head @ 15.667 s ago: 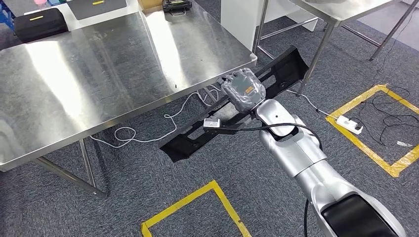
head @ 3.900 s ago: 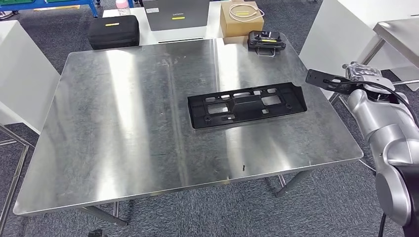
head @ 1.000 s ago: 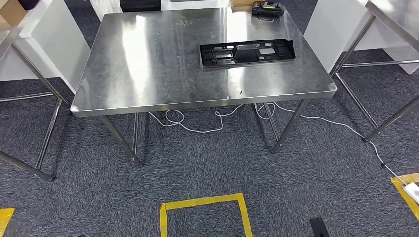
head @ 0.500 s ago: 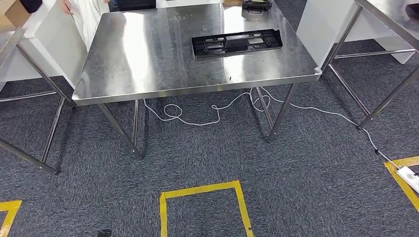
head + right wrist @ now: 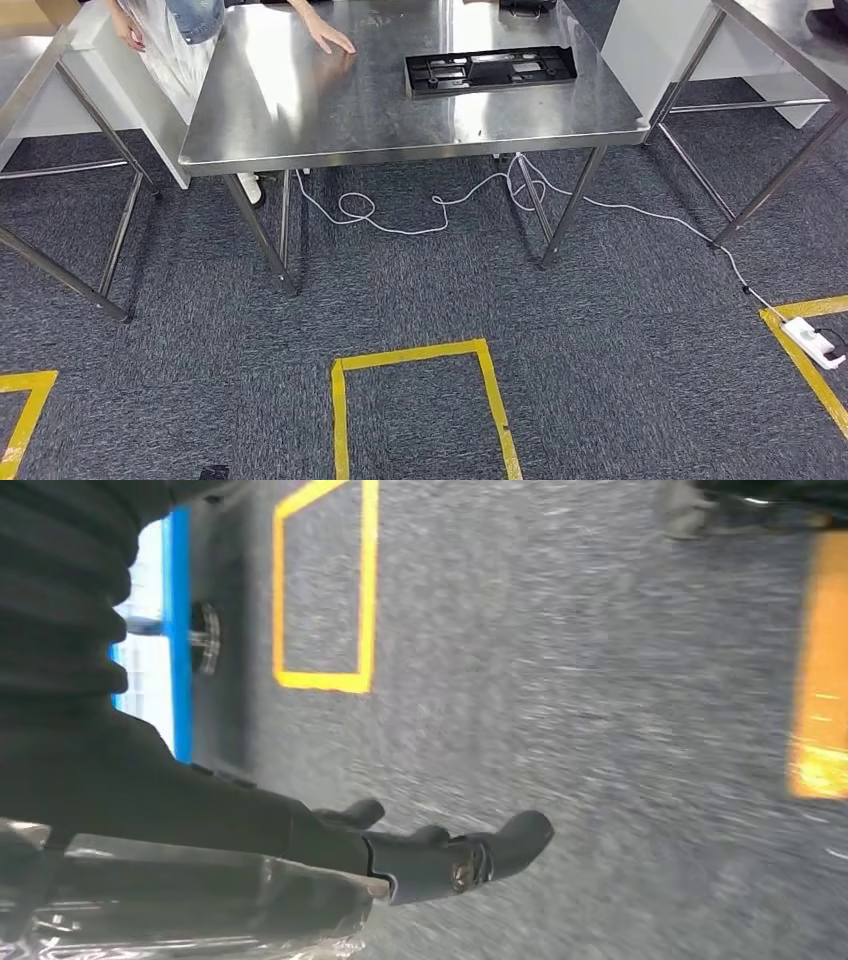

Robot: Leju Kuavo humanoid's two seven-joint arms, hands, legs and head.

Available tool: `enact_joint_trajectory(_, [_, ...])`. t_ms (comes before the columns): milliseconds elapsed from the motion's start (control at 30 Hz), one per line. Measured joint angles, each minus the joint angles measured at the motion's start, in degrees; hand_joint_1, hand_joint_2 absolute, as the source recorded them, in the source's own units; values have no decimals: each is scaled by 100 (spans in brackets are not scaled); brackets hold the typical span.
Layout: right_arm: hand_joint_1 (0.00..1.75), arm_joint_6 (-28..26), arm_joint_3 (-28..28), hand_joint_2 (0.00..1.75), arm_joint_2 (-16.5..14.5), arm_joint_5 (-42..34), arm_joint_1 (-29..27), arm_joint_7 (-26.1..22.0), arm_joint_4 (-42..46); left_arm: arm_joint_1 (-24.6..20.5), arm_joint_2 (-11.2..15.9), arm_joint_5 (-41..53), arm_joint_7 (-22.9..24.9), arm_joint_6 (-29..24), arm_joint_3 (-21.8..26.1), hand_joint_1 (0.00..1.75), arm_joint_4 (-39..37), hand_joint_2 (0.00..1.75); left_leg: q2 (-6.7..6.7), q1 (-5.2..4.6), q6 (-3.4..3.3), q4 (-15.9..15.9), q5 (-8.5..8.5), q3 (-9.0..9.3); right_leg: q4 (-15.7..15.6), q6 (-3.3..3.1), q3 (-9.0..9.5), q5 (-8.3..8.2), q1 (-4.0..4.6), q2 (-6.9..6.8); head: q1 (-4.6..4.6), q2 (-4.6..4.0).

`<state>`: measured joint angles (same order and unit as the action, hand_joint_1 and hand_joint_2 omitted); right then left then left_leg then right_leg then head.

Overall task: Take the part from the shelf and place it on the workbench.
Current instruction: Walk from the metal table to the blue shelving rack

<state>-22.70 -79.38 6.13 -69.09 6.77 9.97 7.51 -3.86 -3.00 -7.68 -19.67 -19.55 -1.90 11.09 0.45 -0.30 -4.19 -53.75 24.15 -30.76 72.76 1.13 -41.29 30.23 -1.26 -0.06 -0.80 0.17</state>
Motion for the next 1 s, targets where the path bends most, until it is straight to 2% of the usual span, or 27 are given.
enact_joint_trajectory(33, [0,6,-3,87,-2,25,-1,55,-4,2,-1,11,14,-2,-9,0,-2,0,6,-4,17,-10,-84,-103,119,86,95,-98,-5,0,3,0])
enact_joint_trajectory(67, [0,13,-7,44,-2,45,-1,99,-8,3,-2,22,26,-2,-19,0,-3,0,9,-6,38,-25,-164,-203,17,163,300,-236,-12,0,5,0])
enact_joint_trajectory(100, [0,22,-10,0,-1,55,0,125,-11,5,-3,31,35,-6,-27,0,-4,0,11,-6,64,-50,-233,-290,-303,204,614,-324,-17,-1,8,0])
enact_joint_trajectory(133, [0,30,-13,0,0,61,6,139,-13,6,-4,38,41,-16,-32,0,-5,0,14,-15,94,-88,-289,-384,-813,204,1034,-309,-9,-2,14,0])
enact_joint_trajectory(167, [0,37,-14,0,2,64,11,143,-16,5,-7,40,47,-34,-36,0,-5,0,19,-28,125,-133,-342,-459,-1342,170,1397,-197,7,1,14,0])
enact_joint_trajectory(200, [0,48,-15,0,3,68,17,145,-19,1,-10,40,51,-61,-37,0,-5,0,26,-42,152,-169,-397,-519,-1732,130,1634,-75,24,6,9,0])
enact_joint_trajectory(233, [0,57,-17,0,3,79,19,148,-22,-1,-15,40,55,-87,-39,0,-7,0,32,-50,174,-199,-445,-571,-1964,99,1744,15,43,13,6,0])
enact_joint_trajectory(267, [0,66,-21,0,-1,89,5,151,-25,2,-19,40,57,-108,-40,0,-11,0,37,-42,194,-224,-493,-612,-2010,68,1708,37,13,16,-3,0])
enact_joint_trajectory(300, [0,74,-25,0,-8,98,-9,155,-27,10,-20,40,57,-122,-42,0,-19,0,28,-22,216,-264,-464,-649,-1976,34,1653,6,-16,8,-8,0])
enact_joint_trajectory(333, [0,80,-30,0,-14,106,-29,159,-29,29,-22,40,58,-127,-43,0,-26,0,17,3,247,-371,-315,-689,-1963,-22,1617,-28,-42,-6,-11,0])
enact_joint_trajectory(367, [0,86,-34,0,-19,108,-47,166,-31,52,-26,40,58,-129,-44,0,-33,0,7,29,285,-580,-60,-743,-1958,-83,1576,-76,-65,-27,-22,0])
enact_joint_trajectory(433, [0,95,-42,0,-19,114,-60,175,-34,81,-34,40,59,-131,-49,0,-39,0,-5,74,358,-1274,576,-883,-1948,-158,1465,-187,-44,-55,-35,0])
enact_joint_trajectory(467, [0,96,-46,0,-18,116,-60,177,-35,84,-37,40,59,-133,-51,0,-40,0,-6,95,386,-1639,763,-936,-1936,-159,1401,-244,-38,-60,-40,0])
enact_joint_trajectory(500, [0,96,-52,0,-18,120,-60,177,-36,82,-37,40,59,-134,-55,0,-40,0,-6,115,409,-1886,803,-932,-1913,-146,1329,-297,-37,-61,-41,0])
enact_joint_trajectory(533, [0,96,-57,0,-19,121,-61,177,-37,80,-37,40,59,-136,-58,0,-40,0,-6,135,425,-1958,716,-848,-1878,-127,1253,-343,-41,-58,-41,0])
enact_joint_trajectory(567, [0,96,-61,0,-24,121,-63,177,-37,78,-37,40,60,-137,-61,0,-40,0,-6,155,435,-1815,558,-657,-1829,-104,1174,-380,-48,-54,-43,0])
enact_joint_trajectory(600, [0,95,-63,0,-28,123,-63,177,-37,74,-37,42,60,-137,-64,0,-39,0,-13,174,438,-1488,434,-383,-1775,-77,1094,-409,-56,-49,-45,0])
enact_joint_trajectory(667, [0,94,-66,0,-38,134,-60,177,-37,60,-38,46,63,-139,-68,0,-38,0,-45,172,424,-727,428,154,-1701,1,969,-468,-54,-42,-45,0])
enact_joint_trajectory(700, [0,93,-68,0,-42,140,-55,179,-37,53,-38,48,66,-143,-69,0,-38,0,-63,156,411,-482,492,289,-1688,55,935,-505,-50,-44,-46,0])
enact_joint_trajectory(733, [0,94,-69,0,-45,145,-53,182,-37,49,-39,49,69,-147,-70,0,-38,0,-73,130,389,-373,533,329,-1694,111,908,-550,-50,-48,-44,0])
enact_joint_trajectory(767, [0,94,-69,0,-49,146,-56,186,-37,49,-40,49,73,-152,-69,0,-39,0,-73,109,346,-327,506,308,-1713,170,889,-603,-45,-51,-42,0])
enact_joint_trajectory(800, [0,94,-70,0,-48,146,-57,191,-38,48,-45,49,77,-160,-69,0,-39,0,-58,101,291,-296,448,274,-1703,205,866,-614,-43,-53,-40,0])
enact_joint_trajectory(833, [0,95,-72,0,-44,146,-58,195,-39,45,-54,50,80,-168,-69,0,-39,0,-44,94,222,-267,379,230,-1641,203,815,-547,-36,-49,-35,0])
enact_joint_trajectory(867, [0,95,-74,0,-40,144,-59,197,-42,39,-62,49,82,-181,-69,0,-39,0,-29,89,148,-236,298,173,-1483,171,732,-386,-27,-43,-27,0])
enact_joint_trajectory(933, [0,99,-81,0,-37,140,-57,198,-45,28,-75,49,86,-201,-69,0,-39,0,-15,60,60,-224,154,11,-849,60,500,116,-26,-30,-3,0])
enact_joint_trajectory(967, [0,103,-87,0,-37,139,-58,198,-45,26,-75,49,87,-207,-69,0,-39,0,-12,37,40,-227,79,-82,-479,43,403,308,-29,-27,6,0])
enact_joint_trajectory(1000, [0,106,-94,0,-37,138,-59,198,-46,26,-80,49,87,-208,-68,0,-39,0,-10,13,35,-229,2,-182,-198,67,368,388,-28,-25,10,0])
